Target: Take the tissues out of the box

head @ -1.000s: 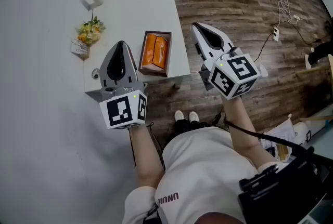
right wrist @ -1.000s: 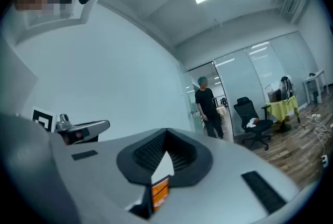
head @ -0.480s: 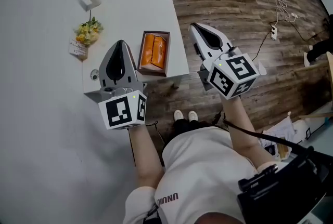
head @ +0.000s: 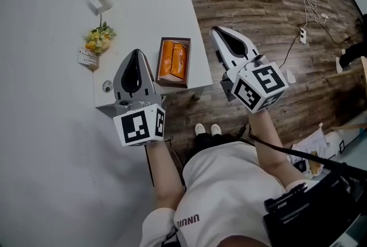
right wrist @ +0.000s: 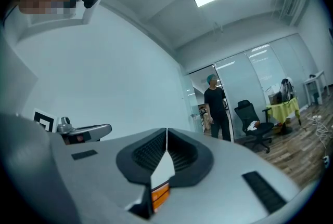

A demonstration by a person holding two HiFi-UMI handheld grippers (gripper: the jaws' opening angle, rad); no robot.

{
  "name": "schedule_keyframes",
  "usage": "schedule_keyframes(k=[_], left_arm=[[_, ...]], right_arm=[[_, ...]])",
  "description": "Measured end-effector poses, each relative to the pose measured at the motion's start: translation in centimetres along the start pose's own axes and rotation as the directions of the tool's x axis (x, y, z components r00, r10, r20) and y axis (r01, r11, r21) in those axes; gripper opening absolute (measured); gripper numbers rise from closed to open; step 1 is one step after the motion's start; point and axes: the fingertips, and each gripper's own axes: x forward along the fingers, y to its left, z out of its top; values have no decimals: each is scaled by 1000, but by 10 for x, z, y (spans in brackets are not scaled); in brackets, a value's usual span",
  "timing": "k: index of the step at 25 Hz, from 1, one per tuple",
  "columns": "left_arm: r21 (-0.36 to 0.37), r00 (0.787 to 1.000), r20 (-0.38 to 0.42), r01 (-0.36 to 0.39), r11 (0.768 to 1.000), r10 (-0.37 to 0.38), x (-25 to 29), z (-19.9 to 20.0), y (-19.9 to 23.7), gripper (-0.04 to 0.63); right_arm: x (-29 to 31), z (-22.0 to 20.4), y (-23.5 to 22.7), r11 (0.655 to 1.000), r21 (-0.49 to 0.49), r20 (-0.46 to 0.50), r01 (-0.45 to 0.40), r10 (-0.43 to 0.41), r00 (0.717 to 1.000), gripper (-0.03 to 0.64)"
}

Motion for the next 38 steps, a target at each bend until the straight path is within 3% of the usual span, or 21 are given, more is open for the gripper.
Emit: schedule_keyframes(k=[13, 18, 25, 33, 38], left_arm=[[-77, 999, -1, 46, 996, -46, 0, -18, 16, 12], [-56, 998, -65, 1, 998, -4, 4, -35, 21, 13], [-70, 998, -55, -2, 998, -2, 25, -35, 19, 14], [-13, 992, -118, -44, 999, 43, 56, -48, 22, 14], [-17, 987, -140, -81, 997, 78, 76, -53, 27, 14]], right_arm=[[12, -11, 7, 999, -28, -23, 42, -43, 999, 21], [14, -16, 0, 998, -35, -36, 57, -58, 998, 21], [40, -12, -10, 1000, -11, -34, 1, -2, 999, 21], [81, -12, -36, 998, -1, -49, -65, 65, 997, 21], [113, -7, -44, 991, -10, -47, -135, 134, 990, 21]])
